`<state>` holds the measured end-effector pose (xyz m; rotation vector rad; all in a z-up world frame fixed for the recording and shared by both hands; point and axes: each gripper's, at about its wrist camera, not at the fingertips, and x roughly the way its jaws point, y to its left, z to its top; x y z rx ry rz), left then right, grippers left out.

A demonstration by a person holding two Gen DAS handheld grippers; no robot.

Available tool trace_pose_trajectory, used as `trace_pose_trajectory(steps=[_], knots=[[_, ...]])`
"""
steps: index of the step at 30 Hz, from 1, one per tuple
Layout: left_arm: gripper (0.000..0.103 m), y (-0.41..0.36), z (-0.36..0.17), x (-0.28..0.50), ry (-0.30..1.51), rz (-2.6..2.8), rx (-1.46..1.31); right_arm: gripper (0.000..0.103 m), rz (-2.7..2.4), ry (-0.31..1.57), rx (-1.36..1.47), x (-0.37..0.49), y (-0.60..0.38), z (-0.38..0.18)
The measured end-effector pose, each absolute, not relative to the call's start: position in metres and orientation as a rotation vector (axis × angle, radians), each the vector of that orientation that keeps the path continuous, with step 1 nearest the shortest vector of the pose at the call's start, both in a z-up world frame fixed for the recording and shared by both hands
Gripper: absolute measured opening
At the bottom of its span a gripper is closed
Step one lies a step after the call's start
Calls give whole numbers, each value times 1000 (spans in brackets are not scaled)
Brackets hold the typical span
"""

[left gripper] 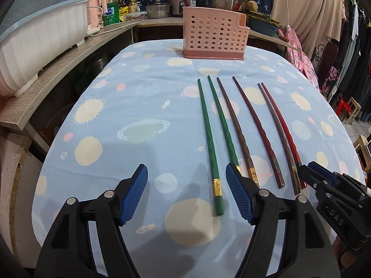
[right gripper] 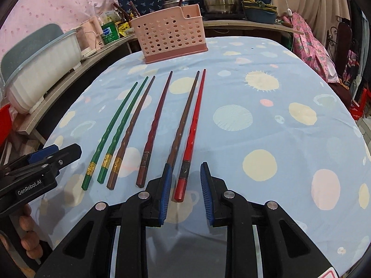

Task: Organize utensils
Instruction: 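Move both open grippers back down to the remaining chopsticks, then grasp a green chopstick with the left gripper while the right gripper grasps a red chopstick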

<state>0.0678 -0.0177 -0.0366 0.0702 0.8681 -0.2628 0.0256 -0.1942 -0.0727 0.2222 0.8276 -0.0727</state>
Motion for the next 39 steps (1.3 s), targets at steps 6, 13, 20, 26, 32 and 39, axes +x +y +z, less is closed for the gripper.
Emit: trace_pose_trajectory(steps=[6, 13, 20, 26, 32, 39], knots=[[67, -23, -44, 65, 881, -272, 88, 18, -85, 826, 204, 25, -193, -74], [66, -27, -56, 64, 904, -265, 104, 17, -98, 817, 170, 23, -190, -75], [66, -27, -62, 65, 915, -251, 109, 17, -99, 811, 161, 23, -189, -76], [58, -27, -63, 65, 905, -241, 113, 17, -101, 806, 146, 22, -188, -76], [29, -26, -60, 65, 903, -256, 114, 11, -109, 807, 152, 22, -190, -76], [8, -25, -58, 68, 915, -274, 106, 8, -109, 810, 157, 22, -194, -76]])
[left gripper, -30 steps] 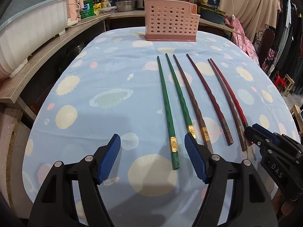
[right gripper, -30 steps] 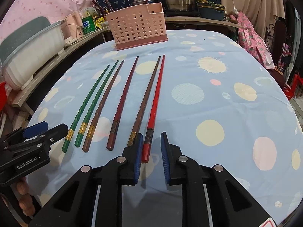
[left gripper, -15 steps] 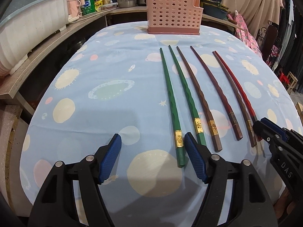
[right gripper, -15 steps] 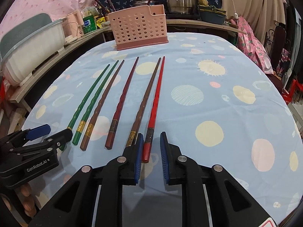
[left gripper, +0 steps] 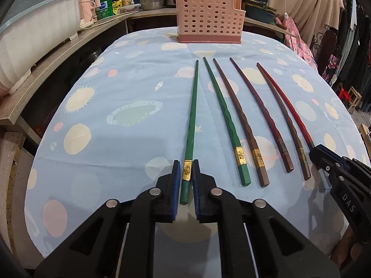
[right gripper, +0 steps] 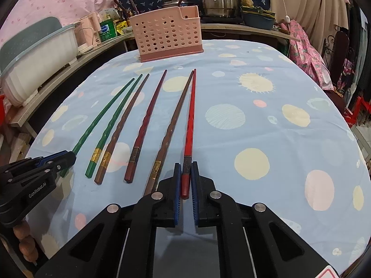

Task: Organize utensils
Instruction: 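Grasp a green chopstick with the left gripper while the right gripper grasps a red chopstick, then lift both held chopsticks and carry them above the pink basket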

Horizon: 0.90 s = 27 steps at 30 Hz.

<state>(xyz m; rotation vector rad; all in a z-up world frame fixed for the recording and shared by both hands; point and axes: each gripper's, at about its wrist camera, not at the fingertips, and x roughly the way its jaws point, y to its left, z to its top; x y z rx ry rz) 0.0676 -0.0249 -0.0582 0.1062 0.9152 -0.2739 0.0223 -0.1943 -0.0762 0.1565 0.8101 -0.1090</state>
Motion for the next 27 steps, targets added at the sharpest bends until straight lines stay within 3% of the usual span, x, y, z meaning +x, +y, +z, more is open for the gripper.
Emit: trace_pose_trajectory(steps=[11, 27], knots=[[7, -21, -46, 68, 935, -295, 59, 7, -108, 788, 201, 19, -205, -62], [7, -6, 53, 100, 746, -292, -18, 7, -135, 551, 246, 37, -247, 39]])
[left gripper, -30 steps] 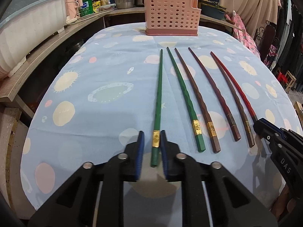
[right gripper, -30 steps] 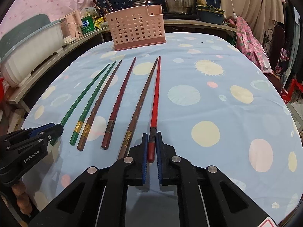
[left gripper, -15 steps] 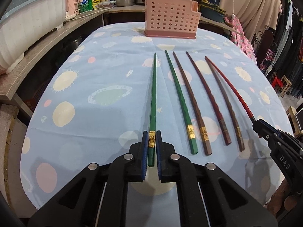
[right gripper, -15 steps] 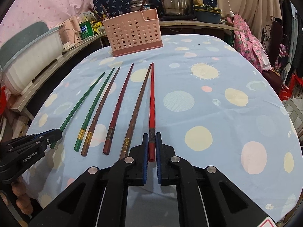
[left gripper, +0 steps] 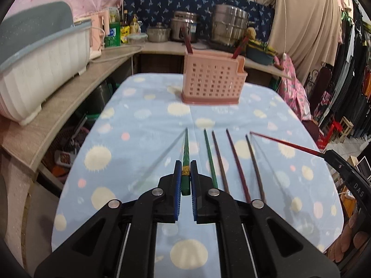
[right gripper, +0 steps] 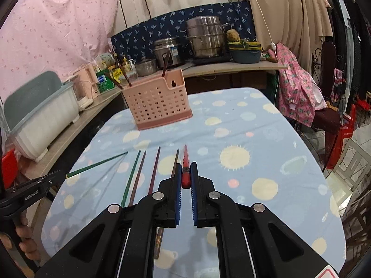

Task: Organize utensils
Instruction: 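Lift both held chopsticks and carry them above the pink basket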

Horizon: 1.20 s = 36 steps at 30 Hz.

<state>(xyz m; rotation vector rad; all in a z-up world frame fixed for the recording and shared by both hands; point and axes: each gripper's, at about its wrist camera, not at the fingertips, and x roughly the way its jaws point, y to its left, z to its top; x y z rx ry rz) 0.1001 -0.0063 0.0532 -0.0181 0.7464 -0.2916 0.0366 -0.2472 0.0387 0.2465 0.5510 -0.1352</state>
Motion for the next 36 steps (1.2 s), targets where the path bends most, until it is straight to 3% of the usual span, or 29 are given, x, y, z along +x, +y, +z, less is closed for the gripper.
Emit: trace_pose_trajectory(steps=[23, 36], knots=[[7, -31, 147, 202, 592, -326, -50, 7, -63, 331, 267, 122, -271, 147], [7, -50, 241, 261, 392, -321, -135, 7, -2, 182, 382, 210, -289, 218]])
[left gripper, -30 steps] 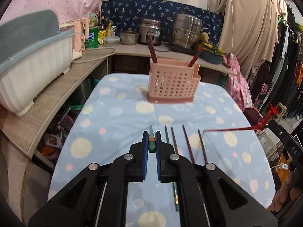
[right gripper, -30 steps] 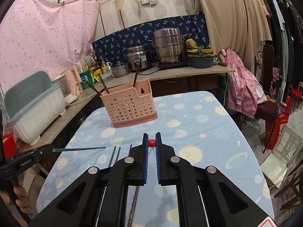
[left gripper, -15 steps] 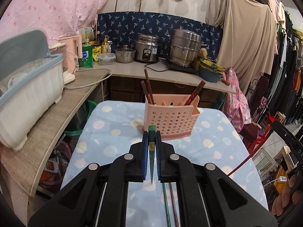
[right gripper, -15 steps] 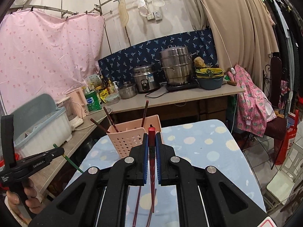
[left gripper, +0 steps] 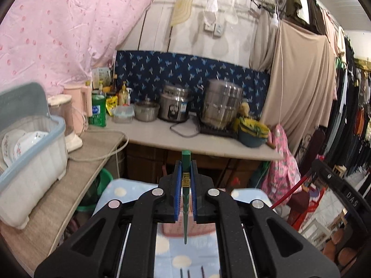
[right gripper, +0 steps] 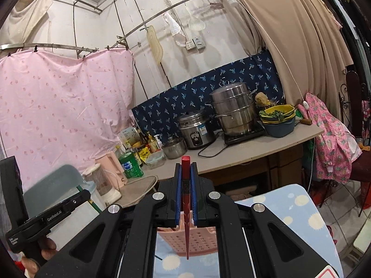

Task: Organize utensils
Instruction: 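Lift both held chopsticks and carry them above the pink basket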

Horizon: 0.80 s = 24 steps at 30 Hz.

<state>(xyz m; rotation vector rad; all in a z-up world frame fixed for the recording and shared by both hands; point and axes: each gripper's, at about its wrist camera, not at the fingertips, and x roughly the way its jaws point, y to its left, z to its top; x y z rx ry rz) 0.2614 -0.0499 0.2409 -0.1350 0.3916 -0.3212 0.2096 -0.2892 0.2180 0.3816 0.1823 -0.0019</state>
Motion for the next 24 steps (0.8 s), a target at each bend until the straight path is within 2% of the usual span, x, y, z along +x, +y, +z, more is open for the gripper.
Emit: trace_pose_trajectory(steps=[8, 24], knots=[[7, -63, 262, 309, 313, -268, -158, 7, -9, 164, 385, 272, -287, 228], [7, -80, 192, 362, 473, -257, -123, 7, -35, 351, 333, 337, -277, 151]])
